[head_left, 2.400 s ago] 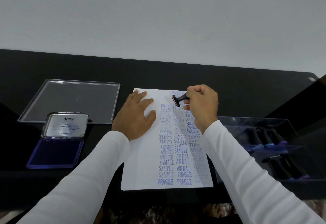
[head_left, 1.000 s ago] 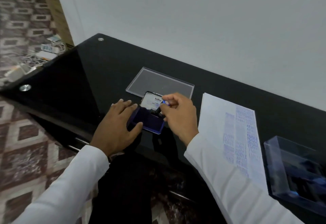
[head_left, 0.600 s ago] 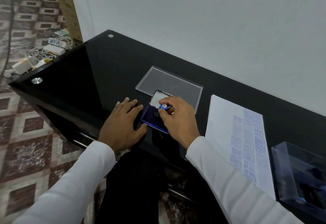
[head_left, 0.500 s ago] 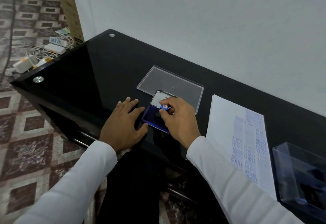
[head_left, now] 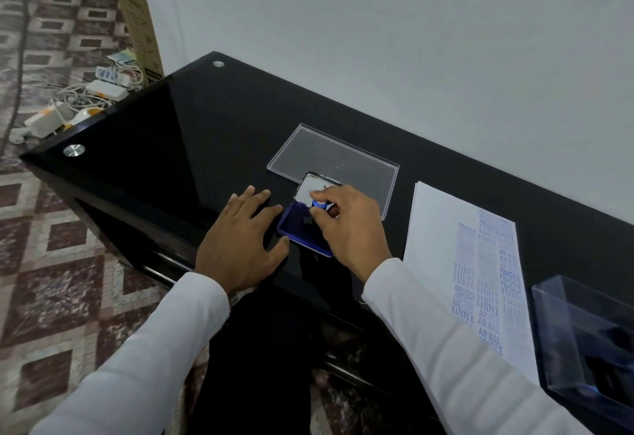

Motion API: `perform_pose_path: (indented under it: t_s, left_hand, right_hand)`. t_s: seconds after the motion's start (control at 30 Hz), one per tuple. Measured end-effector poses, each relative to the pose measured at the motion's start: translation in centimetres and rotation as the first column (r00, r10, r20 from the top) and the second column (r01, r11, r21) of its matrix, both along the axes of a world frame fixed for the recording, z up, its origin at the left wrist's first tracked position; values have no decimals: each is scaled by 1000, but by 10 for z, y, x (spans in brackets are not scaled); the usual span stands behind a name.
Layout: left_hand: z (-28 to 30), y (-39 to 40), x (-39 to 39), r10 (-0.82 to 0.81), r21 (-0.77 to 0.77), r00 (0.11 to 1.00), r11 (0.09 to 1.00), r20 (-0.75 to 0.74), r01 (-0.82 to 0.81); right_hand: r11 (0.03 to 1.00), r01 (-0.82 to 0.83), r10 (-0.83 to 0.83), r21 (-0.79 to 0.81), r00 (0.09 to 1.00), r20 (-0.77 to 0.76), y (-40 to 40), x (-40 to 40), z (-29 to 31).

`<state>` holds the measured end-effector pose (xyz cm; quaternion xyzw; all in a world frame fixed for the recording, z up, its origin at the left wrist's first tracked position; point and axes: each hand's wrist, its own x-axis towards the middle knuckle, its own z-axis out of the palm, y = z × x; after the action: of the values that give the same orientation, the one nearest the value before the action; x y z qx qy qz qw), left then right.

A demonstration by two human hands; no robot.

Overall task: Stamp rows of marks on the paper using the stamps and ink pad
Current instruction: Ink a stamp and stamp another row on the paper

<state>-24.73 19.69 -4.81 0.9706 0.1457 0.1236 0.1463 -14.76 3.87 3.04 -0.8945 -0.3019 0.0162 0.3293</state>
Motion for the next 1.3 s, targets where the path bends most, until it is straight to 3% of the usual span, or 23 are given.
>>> perform_pose_path:
  t_s: [1.3]
  left_hand:
    - [-6,2,3,4,14,1000,1000,-9,-4]
  right_hand:
    - [999,-13,14,40,1000,-28,-2,6,1]
